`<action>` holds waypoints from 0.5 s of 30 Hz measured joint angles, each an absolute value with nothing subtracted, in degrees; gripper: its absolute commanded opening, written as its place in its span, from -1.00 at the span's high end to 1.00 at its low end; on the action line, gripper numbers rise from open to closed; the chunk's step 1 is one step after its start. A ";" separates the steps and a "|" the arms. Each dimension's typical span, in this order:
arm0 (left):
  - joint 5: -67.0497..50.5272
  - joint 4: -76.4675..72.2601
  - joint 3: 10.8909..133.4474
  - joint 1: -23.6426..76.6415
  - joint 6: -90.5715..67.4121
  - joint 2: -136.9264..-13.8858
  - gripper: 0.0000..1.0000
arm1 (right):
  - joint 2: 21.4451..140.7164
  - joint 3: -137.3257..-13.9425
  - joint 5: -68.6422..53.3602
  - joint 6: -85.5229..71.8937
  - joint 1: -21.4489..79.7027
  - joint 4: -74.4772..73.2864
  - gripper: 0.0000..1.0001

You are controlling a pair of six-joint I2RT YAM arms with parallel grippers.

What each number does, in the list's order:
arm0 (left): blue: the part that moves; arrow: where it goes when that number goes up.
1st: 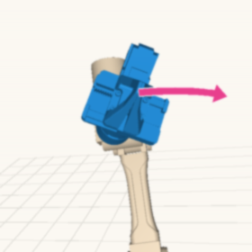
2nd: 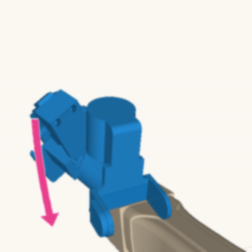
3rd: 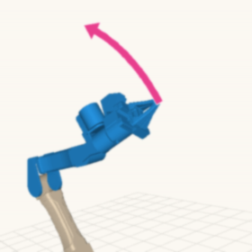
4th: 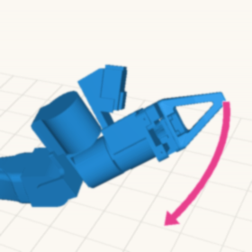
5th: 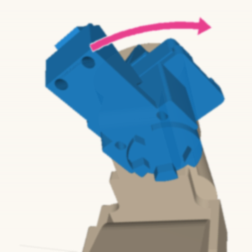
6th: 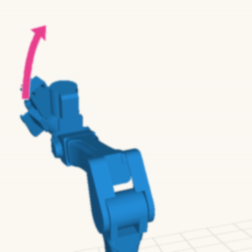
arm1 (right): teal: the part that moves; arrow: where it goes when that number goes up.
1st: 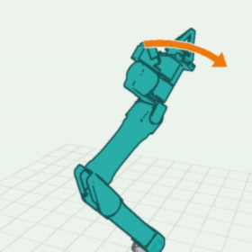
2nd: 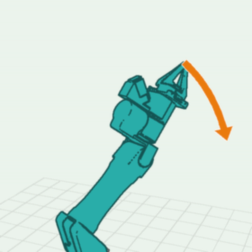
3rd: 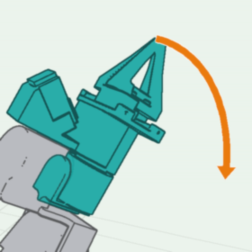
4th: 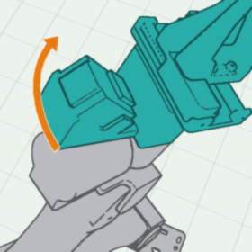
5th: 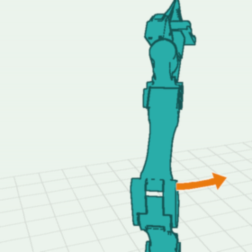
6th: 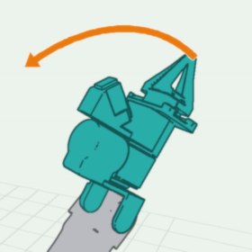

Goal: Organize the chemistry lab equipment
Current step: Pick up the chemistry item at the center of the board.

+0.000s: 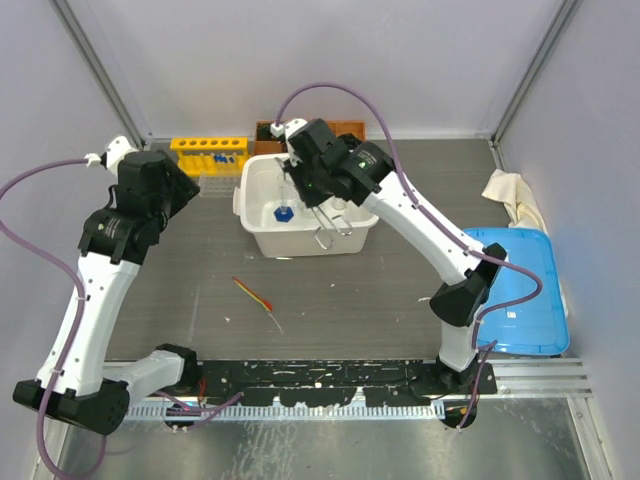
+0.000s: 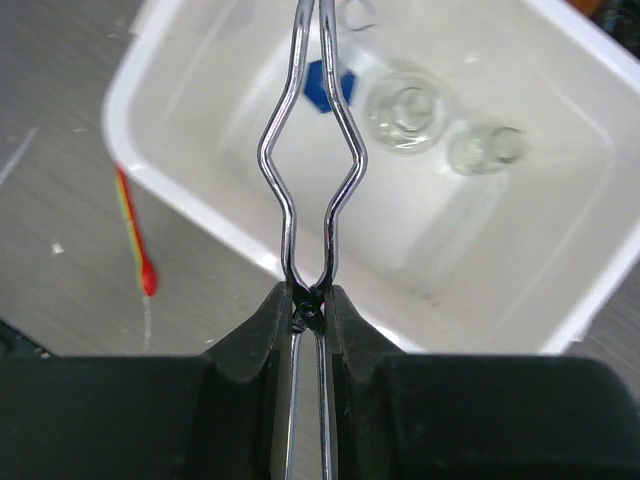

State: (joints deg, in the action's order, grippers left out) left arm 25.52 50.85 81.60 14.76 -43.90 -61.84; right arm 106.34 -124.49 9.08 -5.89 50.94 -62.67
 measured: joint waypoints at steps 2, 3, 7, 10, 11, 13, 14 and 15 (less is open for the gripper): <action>25.17 49.50 81.89 14.76 -43.88 -62.74 -0.29 | 106.34 -124.46 10.48 -4.54 48.82 -62.54 0.99; 25.06 48.99 82.11 14.76 -43.88 -63.26 -0.29 | 106.39 -124.46 11.64 -3.70 47.97 -62.43 0.99; 24.56 46.72 82.74 14.76 -43.88 -65.49 -0.29 | 106.39 -124.05 15.75 0.75 46.85 -59.81 0.99; 24.05 45.50 83.35 14.76 -43.86 -67.83 -0.30 | 106.39 -121.32 17.65 5.19 46.24 -55.05 0.99; 23.88 45.12 83.46 14.70 -43.83 -68.62 -0.30 | 106.39 -119.61 17.96 7.09 46.02 -52.99 0.99; 23.53 44.53 83.59 14.46 -43.70 -69.84 -0.31 | 106.37 -115.46 17.89 10.72 45.30 -48.99 0.99; 23.35 44.36 83.68 14.26 -43.64 -70.39 -0.31 | 106.37 -113.43 17.61 12.34 44.82 -47.27 0.99; 23.11 44.29 83.90 14.04 -43.55 -70.98 -0.31 | 106.37 -111.07 16.95 13.91 44.21 -45.21 0.99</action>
